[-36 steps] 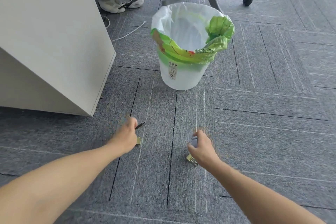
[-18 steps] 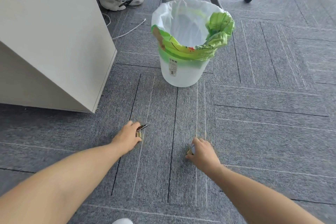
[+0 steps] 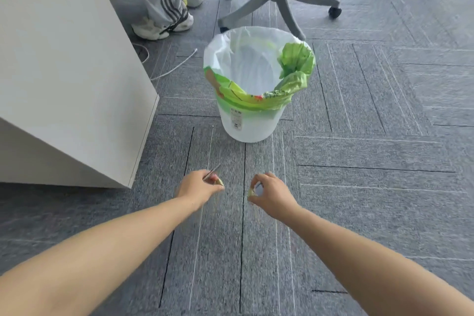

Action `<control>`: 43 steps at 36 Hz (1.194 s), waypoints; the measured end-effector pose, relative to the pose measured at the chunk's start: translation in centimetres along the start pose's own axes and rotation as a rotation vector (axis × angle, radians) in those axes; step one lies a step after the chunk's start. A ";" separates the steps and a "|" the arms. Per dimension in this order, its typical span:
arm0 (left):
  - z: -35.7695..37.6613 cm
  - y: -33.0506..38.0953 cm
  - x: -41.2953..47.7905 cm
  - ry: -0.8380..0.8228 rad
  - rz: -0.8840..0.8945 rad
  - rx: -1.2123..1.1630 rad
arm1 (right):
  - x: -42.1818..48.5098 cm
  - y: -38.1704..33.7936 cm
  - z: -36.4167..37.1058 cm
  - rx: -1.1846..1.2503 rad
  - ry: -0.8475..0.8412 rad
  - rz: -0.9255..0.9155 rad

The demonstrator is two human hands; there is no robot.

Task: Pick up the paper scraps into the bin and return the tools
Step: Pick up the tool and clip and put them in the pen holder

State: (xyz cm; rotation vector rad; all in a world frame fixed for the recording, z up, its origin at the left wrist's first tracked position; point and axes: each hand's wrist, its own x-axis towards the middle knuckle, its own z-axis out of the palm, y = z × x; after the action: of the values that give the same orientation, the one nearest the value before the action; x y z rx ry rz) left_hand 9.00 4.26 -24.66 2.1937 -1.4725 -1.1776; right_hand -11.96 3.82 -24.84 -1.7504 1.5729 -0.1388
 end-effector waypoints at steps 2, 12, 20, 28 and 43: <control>-1.6 1.9 -0.4 0.018 -0.029 -0.053 | 0.0 -1.8 -2.2 0.019 0.014 0.009; -15.4 16.0 -7.7 0.136 -0.048 -0.469 | -4.2 -16.1 -20.1 0.025 0.048 -0.089; -31.0 30.1 -19.2 0.201 -0.057 -0.677 | -12.2 -30.2 -37.1 0.155 0.101 -0.157; -46.5 42.1 -31.9 0.199 0.016 -0.763 | -21.6 -45.1 -53.7 0.254 0.031 -0.262; -63.1 48.8 -48.2 0.427 0.185 -0.855 | -31.3 -63.5 -64.3 0.289 0.005 -0.613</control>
State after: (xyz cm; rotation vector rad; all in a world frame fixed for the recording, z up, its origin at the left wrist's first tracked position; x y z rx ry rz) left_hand 15.19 9.37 68.24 1.5380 -0.7589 -0.9420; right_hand -3.26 -1.13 70.30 -1.9331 0.9149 -0.6343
